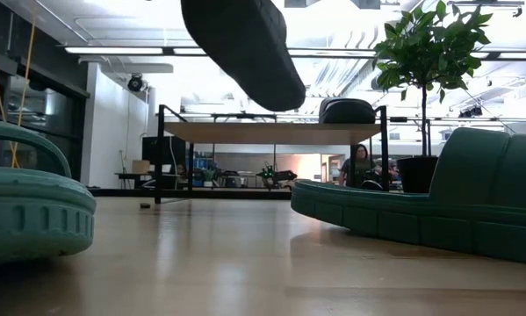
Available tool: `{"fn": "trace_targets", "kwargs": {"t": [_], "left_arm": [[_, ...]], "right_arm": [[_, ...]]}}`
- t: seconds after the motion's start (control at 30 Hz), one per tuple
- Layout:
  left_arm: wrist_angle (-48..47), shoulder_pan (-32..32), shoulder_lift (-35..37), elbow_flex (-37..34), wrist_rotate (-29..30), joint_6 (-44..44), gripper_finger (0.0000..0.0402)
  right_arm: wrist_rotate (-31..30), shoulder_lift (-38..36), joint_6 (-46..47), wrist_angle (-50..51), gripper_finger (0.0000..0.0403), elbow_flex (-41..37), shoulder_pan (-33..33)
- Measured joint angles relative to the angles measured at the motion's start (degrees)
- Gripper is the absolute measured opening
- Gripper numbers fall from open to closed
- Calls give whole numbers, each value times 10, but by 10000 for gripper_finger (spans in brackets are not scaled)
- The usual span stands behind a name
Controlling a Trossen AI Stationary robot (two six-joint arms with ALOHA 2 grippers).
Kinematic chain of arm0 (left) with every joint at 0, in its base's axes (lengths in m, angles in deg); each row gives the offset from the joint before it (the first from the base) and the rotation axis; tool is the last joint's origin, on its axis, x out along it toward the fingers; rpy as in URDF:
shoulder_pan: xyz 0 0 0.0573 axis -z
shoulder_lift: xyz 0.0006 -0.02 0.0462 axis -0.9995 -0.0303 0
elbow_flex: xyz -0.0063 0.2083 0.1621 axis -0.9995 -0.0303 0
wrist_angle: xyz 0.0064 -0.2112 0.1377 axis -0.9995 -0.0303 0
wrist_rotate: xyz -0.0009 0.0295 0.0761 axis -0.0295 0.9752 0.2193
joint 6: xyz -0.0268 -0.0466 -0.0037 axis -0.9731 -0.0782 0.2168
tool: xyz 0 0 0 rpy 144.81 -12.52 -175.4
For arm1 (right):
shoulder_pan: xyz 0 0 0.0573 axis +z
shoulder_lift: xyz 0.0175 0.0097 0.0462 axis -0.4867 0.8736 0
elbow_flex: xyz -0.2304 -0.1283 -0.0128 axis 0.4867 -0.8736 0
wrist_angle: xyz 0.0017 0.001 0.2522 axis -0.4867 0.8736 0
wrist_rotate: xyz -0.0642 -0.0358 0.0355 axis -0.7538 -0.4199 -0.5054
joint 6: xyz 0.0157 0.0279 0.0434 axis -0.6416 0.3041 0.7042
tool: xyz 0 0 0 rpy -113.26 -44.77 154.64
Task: Pick and place slides into the shelf
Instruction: Put the black slipper on the shelf
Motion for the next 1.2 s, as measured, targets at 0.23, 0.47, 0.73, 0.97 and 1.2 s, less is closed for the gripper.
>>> {"fn": "trace_targets", "kwargs": {"t": [0.23, 0.47, 0.73, 0.97, 1.2], "left_arm": [[13, 0, 0, 0, 0, 18, 3], [14, 0, 0, 0, 9, 20, 3], [14, 0, 0, 0, 9, 23, 3], [17, 0, 0, 0, 11, 21, 3], [17, 0, 0, 1, 11, 22, 2]], "right_arm": [[-8, 0, 10, 16, 197, 0, 0], [-13, 1, 27, 38, 197, 0, -2], [-12, 1, 52, 61, 189, 0, -15], [-20, 2, 62, 69, 127, -1, -17], [-17, 3, 73, 83, 35, -1, -18]]}}
